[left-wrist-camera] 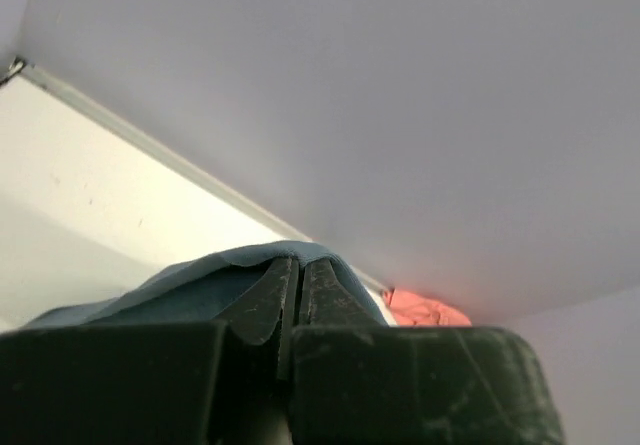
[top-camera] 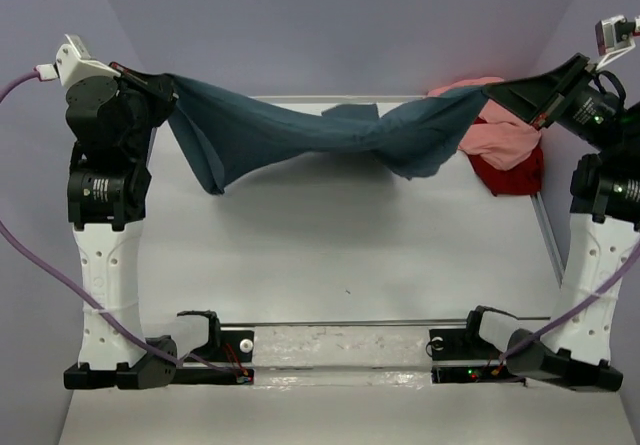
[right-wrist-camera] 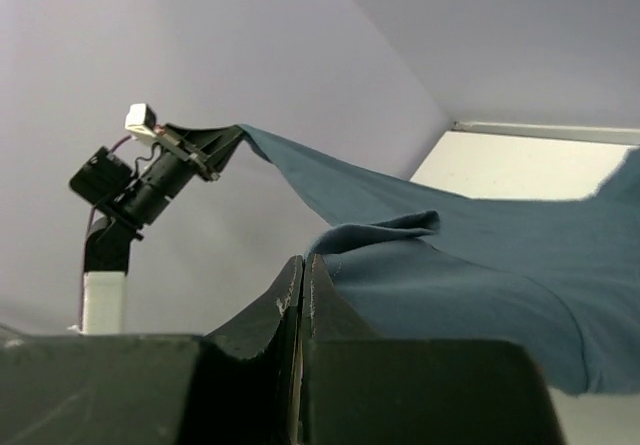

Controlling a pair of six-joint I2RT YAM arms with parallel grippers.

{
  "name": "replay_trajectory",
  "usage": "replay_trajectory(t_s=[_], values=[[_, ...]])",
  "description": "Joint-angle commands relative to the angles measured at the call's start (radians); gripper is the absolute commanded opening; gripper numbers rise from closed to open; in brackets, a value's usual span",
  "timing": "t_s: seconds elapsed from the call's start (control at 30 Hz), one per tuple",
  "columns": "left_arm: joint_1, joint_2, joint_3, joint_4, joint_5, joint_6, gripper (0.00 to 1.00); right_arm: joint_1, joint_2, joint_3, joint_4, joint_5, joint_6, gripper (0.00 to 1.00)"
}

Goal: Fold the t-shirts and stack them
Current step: Flatten out the tshirt

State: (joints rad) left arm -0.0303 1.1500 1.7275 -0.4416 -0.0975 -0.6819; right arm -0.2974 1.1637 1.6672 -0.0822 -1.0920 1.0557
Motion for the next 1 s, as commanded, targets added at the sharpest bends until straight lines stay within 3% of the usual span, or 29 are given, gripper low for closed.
replay_trajectory(t_s=[0.0,0.17,0.3,0.47,0.57,0.7,0.97], values=[[0.006,-0.075,0.092,-0.156,0.039,0.011,0.00,0.003,-0.125,0.089,-0.134,-0.051,-0.012,0.00],[0.007,-0.127,0.278,-0.360,-0.011,0.048,0.00,0.003,-0.151,0.378,-0.462,-0.069,-0.182,0.00],[0.006,-0.163,0.320,-0.387,-0.077,0.061,0.00,0.003,-0.156,0.433,-0.516,-0.030,-0.282,0.00],[0.007,-0.257,0.221,-0.345,-0.205,0.061,0.00,0.003,-0.186,0.460,-0.677,0.203,-0.472,0.00],[0.006,-0.272,0.155,-0.355,-0.232,0.058,0.00,0.003,-0.193,0.474,-0.855,0.506,-0.581,0.00],[0.007,-0.283,0.052,-0.371,-0.226,0.051,0.00,0.003,-0.219,0.413,-1.007,0.766,-0.651,0.00],[0.006,-0.274,-0.136,-0.306,-0.148,0.056,0.00,0.003,-0.272,0.251,-1.111,1.061,-0.732,0.00]])
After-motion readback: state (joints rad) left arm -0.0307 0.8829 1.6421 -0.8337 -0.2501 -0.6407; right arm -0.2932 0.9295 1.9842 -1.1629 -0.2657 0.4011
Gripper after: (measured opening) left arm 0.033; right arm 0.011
